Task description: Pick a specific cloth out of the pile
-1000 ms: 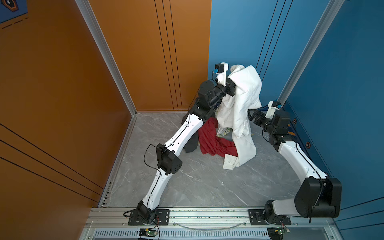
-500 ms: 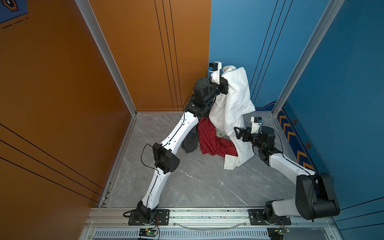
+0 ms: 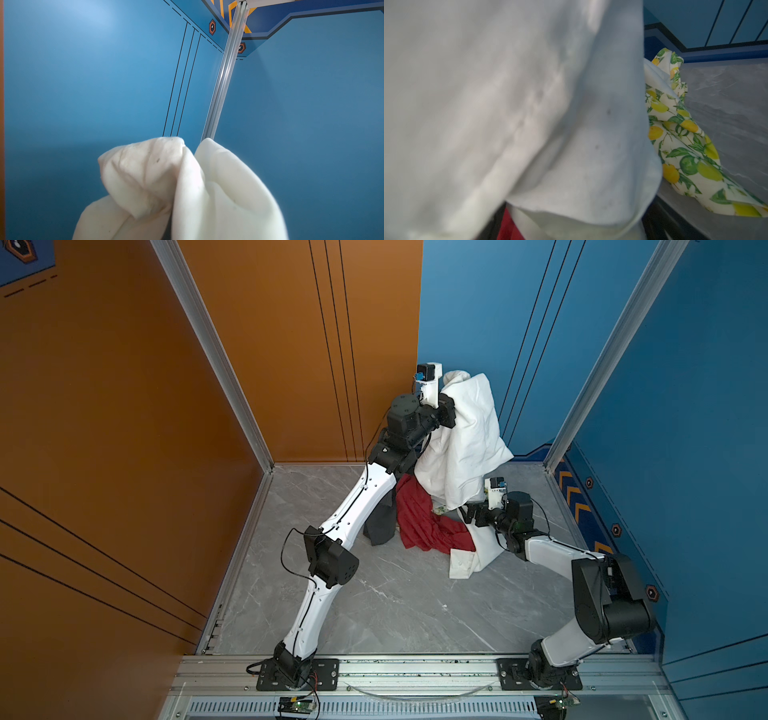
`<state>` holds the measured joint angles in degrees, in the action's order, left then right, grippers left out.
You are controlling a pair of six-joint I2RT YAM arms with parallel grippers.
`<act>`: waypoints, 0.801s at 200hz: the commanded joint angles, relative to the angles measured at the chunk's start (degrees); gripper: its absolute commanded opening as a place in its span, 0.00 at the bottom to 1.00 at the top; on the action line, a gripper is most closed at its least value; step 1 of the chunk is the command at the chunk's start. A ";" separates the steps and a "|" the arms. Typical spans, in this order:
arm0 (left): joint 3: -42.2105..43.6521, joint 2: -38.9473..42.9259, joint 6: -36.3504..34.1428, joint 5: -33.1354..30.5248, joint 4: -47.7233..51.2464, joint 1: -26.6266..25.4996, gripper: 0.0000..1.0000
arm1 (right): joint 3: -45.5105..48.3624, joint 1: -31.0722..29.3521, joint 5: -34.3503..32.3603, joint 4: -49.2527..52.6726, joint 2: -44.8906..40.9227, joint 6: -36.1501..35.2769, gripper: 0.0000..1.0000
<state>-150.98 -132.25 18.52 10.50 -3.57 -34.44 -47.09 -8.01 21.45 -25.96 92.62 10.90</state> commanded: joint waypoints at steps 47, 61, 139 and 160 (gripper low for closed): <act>4.26 7.05 -0.24 -0.76 -2.73 1.25 0.00 | -8.35 -0.76 0.58 6.47 -2.60 0.09 0.00; 5.98 7.73 -0.16 -0.83 -2.66 1.86 0.00 | -8.87 -0.73 -1.14 8.54 -6.25 0.43 0.00; 19.49 13.47 -2.44 -2.65 -2.33 4.71 0.00 | -21.02 -3.00 -8.11 19.11 -18.24 5.53 0.00; 22.47 14.61 -2.88 -1.91 -2.36 4.81 0.00 | -27.05 -4.48 -8.77 20.03 -17.44 6.66 0.00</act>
<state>-130.93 -121.40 17.17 8.99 -3.81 -30.00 -68.18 -10.92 15.25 -9.06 75.20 14.92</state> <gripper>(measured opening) 0.055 0.059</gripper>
